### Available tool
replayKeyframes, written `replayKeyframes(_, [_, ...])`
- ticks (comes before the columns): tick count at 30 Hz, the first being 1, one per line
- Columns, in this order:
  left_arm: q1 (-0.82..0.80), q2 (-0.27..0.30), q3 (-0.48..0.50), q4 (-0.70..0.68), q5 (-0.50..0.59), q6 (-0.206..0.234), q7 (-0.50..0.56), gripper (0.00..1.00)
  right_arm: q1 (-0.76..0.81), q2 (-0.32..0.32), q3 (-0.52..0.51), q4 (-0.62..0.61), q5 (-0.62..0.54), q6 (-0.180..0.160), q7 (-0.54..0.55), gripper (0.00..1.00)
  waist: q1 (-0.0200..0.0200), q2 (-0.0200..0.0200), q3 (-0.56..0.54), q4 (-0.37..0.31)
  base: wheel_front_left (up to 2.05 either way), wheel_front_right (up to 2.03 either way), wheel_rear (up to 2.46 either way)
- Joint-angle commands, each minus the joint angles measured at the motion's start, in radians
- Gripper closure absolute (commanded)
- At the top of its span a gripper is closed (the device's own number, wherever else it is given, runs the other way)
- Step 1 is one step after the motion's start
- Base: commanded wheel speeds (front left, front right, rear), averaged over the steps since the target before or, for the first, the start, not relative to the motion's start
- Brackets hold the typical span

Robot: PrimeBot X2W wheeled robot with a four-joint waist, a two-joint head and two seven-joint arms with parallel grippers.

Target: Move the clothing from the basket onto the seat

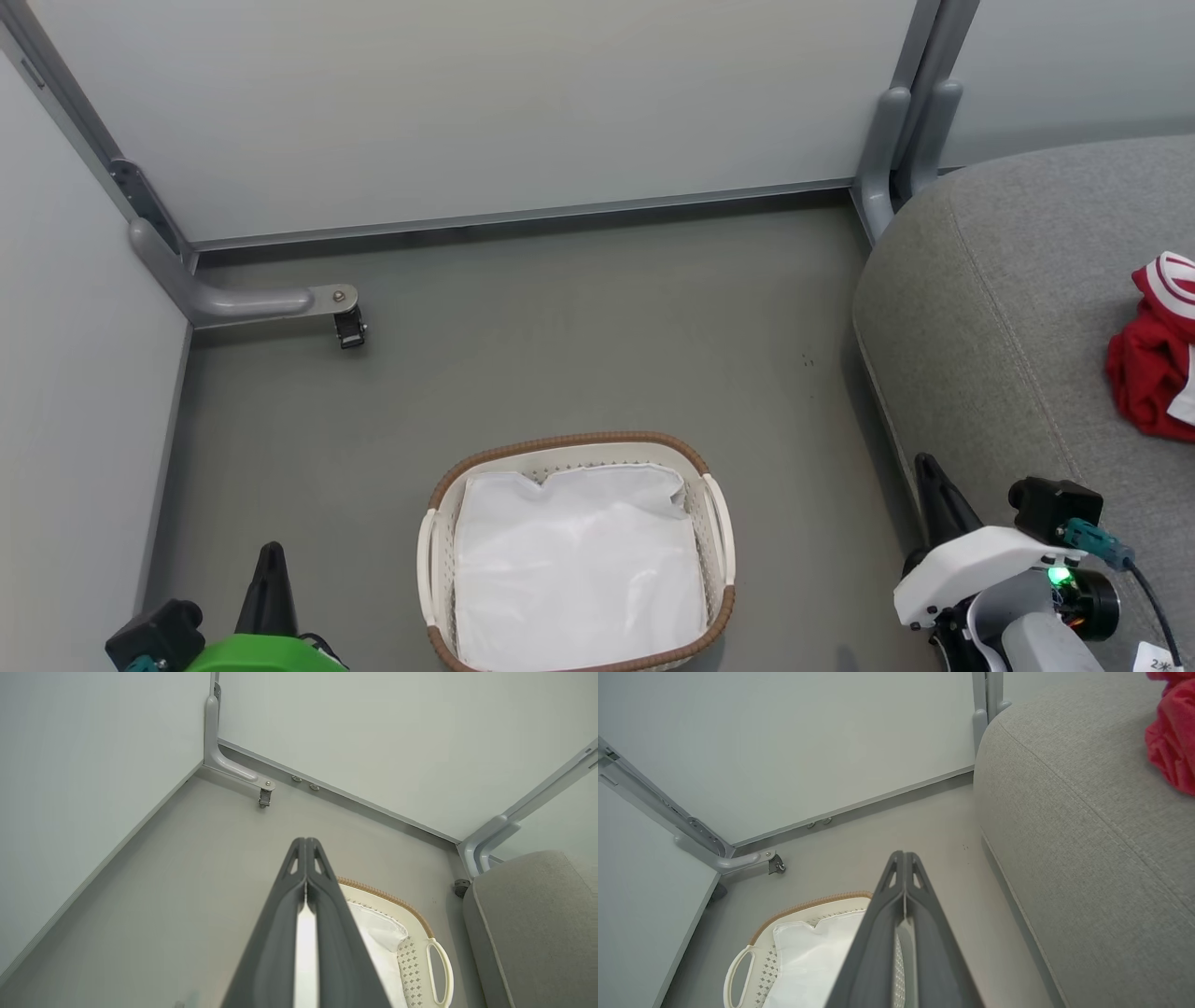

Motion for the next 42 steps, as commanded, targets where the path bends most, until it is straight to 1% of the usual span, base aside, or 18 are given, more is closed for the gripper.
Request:
replayKeyframes(1, [-0.021, 0.004, 0.006, -0.025, -0.044, -0.001, 0.009, 1.0, -0.004, -0.004, -0.007, -0.026, 0.046, 0.0, 0.009, 1.0, 0.0001, 0.0, 0.0, 0.0, 0.0, 0.0, 0.0])
replayKeyframes(19, [-0.042, 0.006, 0.016, -0.07, -0.312, -0.001, 0.082, 1.0, 0.013, -0.007, -0.034, -0.087, 0.335, 0.0, 0.08, 1.0, 0.0001, 0.0, -0.007, 0.003, 0.0, 0.0, 0.0])
replayKeyframes(42, [-0.062, 0.008, 0.027, -0.115, -0.582, -0.002, 0.158, 1.0, 0.032, -0.01, -0.063, -0.147, 0.627, -0.001, 0.155, 1.0, 0.0001, 0.0, -0.015, 0.007, 0.0, 0.0, 0.0])
